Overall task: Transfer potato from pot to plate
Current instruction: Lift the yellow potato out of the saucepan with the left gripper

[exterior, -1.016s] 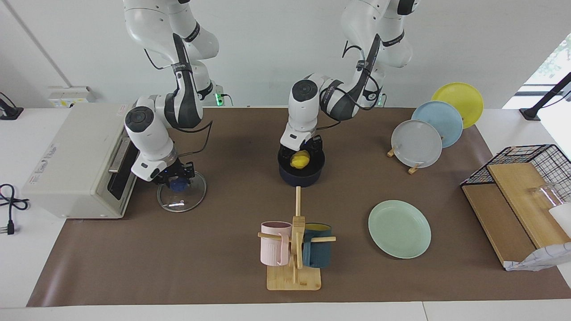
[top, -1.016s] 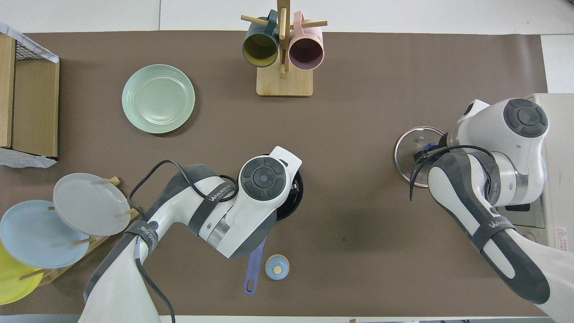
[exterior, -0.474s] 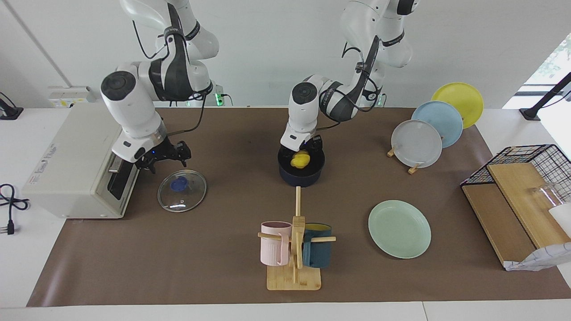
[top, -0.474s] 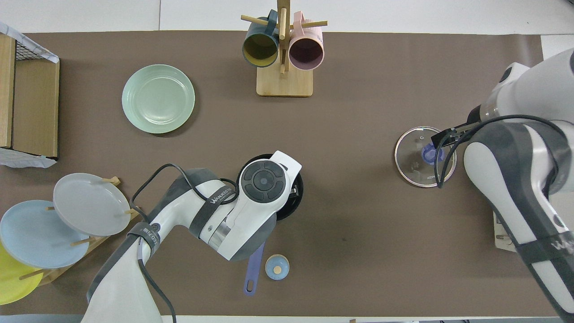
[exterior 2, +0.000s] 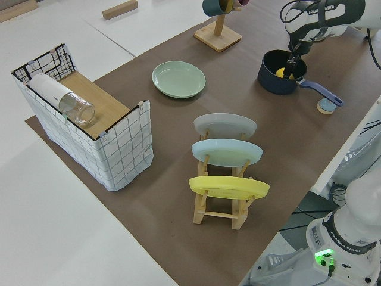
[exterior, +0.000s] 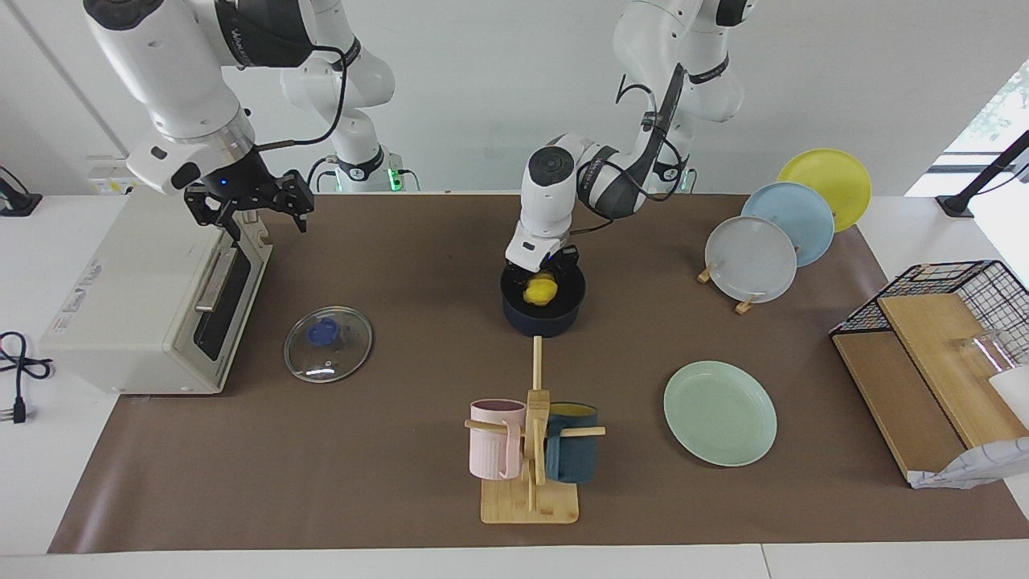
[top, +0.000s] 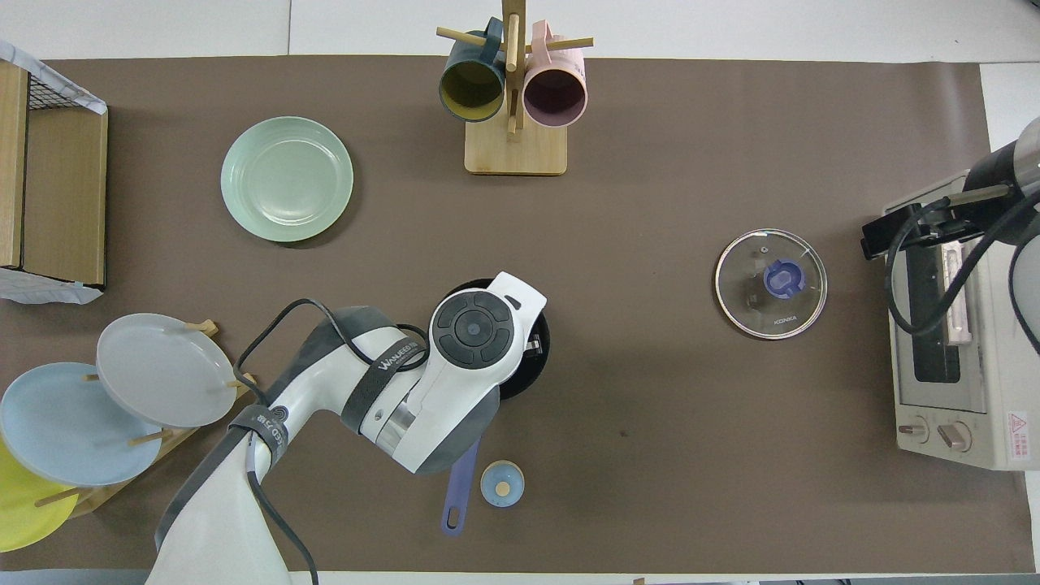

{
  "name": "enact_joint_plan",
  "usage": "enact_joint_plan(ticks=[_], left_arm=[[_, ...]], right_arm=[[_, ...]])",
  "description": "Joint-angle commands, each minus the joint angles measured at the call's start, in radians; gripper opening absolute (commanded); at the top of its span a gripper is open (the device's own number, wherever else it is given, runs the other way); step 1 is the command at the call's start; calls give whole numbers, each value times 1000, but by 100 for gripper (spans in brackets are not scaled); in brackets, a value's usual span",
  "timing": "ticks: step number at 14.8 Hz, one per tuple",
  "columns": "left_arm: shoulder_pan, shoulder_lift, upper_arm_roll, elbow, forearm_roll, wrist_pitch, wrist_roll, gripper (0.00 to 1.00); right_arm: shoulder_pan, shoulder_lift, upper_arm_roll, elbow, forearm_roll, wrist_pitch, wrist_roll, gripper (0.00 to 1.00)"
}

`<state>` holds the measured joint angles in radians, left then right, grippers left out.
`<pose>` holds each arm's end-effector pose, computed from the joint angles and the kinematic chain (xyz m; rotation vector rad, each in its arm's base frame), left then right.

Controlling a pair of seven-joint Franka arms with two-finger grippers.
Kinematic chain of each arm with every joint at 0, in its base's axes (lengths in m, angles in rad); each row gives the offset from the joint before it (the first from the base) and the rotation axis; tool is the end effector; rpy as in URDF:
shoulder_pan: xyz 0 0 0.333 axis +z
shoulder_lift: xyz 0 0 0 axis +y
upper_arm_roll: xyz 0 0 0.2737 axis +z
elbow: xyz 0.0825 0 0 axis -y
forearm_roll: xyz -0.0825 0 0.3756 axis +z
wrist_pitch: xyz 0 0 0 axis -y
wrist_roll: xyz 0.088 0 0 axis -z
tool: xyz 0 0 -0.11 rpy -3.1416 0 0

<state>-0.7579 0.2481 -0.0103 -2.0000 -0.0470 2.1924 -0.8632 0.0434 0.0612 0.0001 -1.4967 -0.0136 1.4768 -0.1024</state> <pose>0.4111 -0.3996 0.2923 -3.1207 -0.1932 0.1052 0.5519 0.0224 0.5717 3.1196 0.2268 -0.1275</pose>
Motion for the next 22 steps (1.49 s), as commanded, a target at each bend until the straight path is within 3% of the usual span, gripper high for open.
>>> enact_joint_plan(ticks=[1,6,9,11,15,18,20,22], left_arm=[[-14,-13,13,-36,-19,29,13,0],[5,-33,15,-17,-19,3,15,0],[31,-69,15,27,-43,-83,27,0],[52,-75,15,82,-69,-149,39,0],[124,-92,18,225,-111,-319,101,0],[245,-78,16,364,-145,-434,205,0],[337,-23,18,485,-157,-529,303,0],[434,17,18,558,-152,-542,409,0]], right_arm=[[-23,-1,1,10,9,-64,15,100],[-37,-29,-12,-31,0,-76,17,100],[1,-46,-51,-42,1,-67,20,100],[7,-108,-49,-126,0,-31,39,100],[3,-103,-38,-129,-23,2,44,100],[-4,-93,-9,-114,-51,-1,44,100],[-5,-78,-8,-94,-55,-10,43,100],[-5,-83,-9,-96,-45,-13,41,100]])
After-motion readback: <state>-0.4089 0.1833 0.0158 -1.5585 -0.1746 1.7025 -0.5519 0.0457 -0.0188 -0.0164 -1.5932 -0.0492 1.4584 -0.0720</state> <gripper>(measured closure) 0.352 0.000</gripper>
